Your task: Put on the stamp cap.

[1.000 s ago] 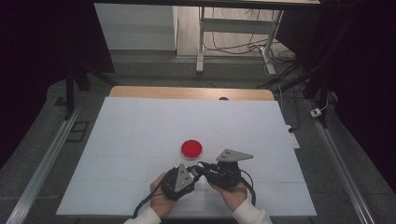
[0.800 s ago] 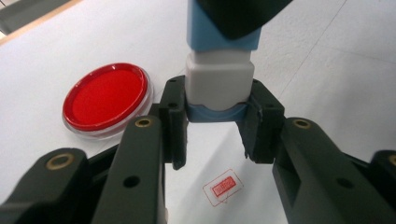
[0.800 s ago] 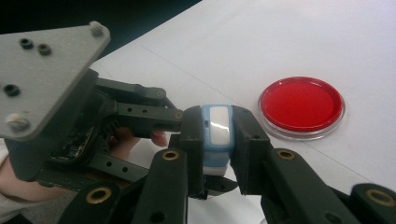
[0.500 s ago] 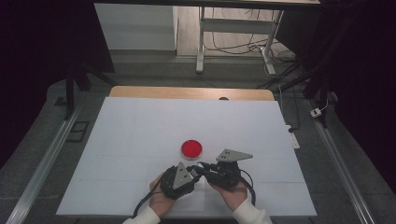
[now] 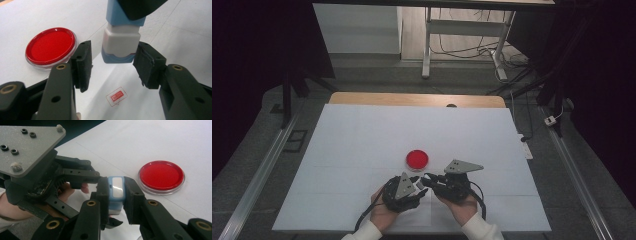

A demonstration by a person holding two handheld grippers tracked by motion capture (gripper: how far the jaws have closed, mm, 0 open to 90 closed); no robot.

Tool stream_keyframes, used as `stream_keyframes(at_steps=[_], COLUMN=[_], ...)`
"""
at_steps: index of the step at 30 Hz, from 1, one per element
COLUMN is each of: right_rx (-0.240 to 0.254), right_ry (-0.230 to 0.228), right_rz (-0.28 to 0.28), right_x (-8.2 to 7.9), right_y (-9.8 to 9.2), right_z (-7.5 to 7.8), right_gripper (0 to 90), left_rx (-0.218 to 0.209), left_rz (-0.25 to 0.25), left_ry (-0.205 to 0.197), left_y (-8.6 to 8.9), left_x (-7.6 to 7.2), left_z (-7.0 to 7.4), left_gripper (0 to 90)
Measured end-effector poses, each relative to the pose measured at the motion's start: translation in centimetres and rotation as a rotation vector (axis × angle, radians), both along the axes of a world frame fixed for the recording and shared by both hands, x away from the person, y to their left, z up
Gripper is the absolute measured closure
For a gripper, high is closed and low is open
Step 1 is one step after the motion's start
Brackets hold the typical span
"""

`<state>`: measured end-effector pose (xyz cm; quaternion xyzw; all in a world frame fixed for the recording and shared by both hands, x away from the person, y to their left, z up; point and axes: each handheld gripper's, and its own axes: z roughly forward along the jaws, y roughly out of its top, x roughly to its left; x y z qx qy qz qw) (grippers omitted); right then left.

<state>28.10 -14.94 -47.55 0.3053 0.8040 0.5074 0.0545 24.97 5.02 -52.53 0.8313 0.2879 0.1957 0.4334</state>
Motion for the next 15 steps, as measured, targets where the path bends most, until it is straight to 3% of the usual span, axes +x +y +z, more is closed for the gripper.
stream_keyframes(at_steps=[15], right_rx=[0.007], right_ry=[-0.007], right_rz=[-0.008], right_x=[0.3], right_y=[-0.5], right_z=[0.1], right_gripper=[74.9], left_rx=[-0.010], left_rz=[-0.011], left_ry=[0.034], left_y=[1.2], left_x=[-0.1], left_z=[0.4], left_gripper=[43.6])
